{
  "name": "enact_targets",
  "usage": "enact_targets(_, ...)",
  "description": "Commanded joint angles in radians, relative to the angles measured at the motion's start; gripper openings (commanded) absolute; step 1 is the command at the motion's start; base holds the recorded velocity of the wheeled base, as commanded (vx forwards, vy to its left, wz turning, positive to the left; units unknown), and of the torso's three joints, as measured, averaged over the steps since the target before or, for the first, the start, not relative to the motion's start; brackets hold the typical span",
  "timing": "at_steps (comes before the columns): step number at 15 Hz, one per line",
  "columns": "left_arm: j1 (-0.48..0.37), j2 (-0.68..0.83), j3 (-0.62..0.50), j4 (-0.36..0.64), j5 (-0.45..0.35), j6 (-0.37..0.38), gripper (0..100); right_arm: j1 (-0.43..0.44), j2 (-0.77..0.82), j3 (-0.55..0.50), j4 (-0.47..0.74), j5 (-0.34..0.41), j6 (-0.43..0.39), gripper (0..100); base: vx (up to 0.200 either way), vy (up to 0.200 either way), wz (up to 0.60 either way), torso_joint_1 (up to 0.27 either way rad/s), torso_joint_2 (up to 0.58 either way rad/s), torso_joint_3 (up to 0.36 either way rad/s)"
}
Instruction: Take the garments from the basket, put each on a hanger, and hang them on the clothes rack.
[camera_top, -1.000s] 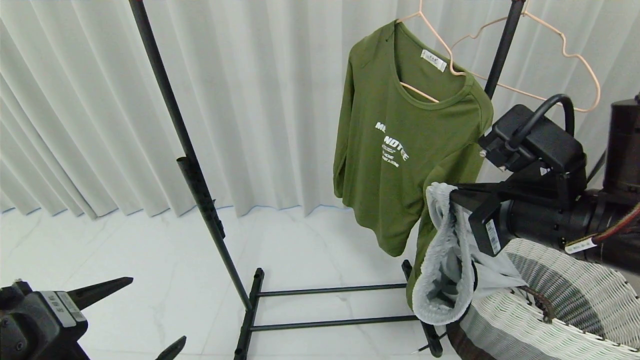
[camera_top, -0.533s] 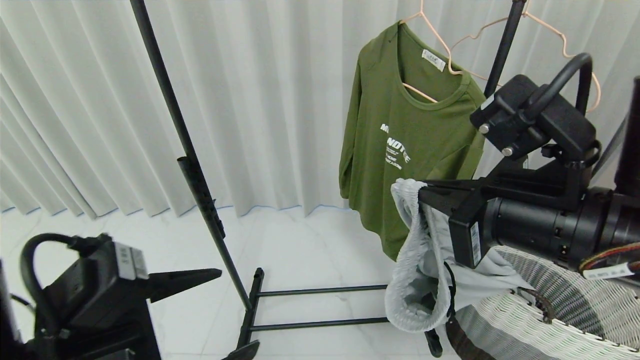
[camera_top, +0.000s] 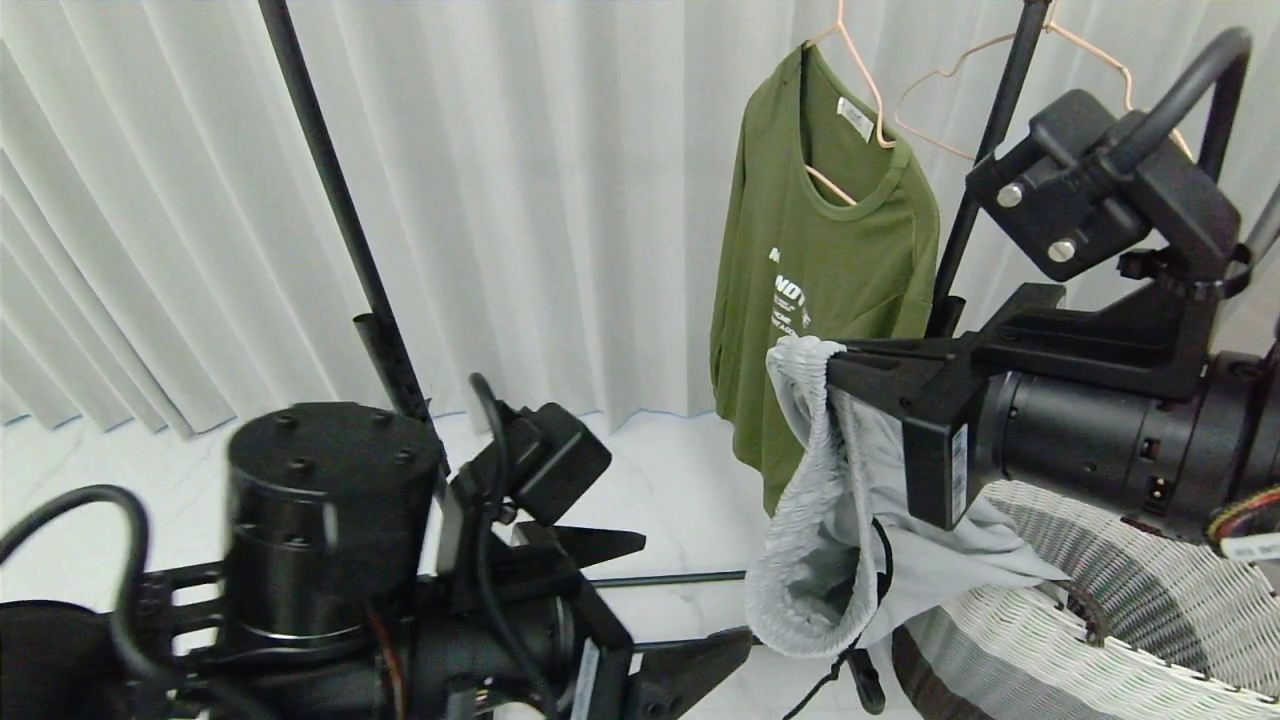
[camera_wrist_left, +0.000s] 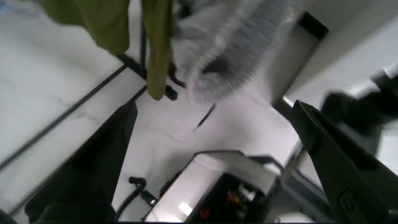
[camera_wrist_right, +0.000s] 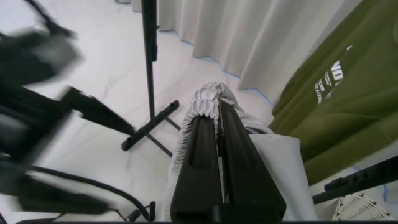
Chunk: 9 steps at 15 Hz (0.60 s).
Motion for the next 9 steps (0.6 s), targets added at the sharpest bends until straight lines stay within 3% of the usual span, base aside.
enact_targets(1, -0.032, 0.207, -0.057, -0.069, 0.115, -0.094, 100, -0.002, -0.003, -0.001, 0.0, 0.0, -0.001, 0, 0.0, 0.0, 0.0, 0.0, 0.0, 0.0)
enact_targets(2, -0.04, 0.268, -0.063, -0.123, 0.158, -0.116, 100, -0.002, -0.001, -0.001, 0.0, 0.002, 0.001, 0, 0.0, 0.0, 0.0, 0.0, 0.0, 0.0)
enact_targets(7, -0.017, 0.457, -0.06, -0.298, 0.166, -0.137, 100, -0.002, -0.004, -0.012, -0.001, 0.0, 0.032, 0, 0.0, 0.0, 0.0, 0.0, 0.0, 0.0)
enact_targets(9, 0.006, 0.498, -0.056, -0.307, 0.175, -0.139, 100, -0.003, -0.013, -0.009, -0.001, 0.0, 0.035, 0, 0.0, 0.0, 0.0, 0.0, 0.0, 0.0)
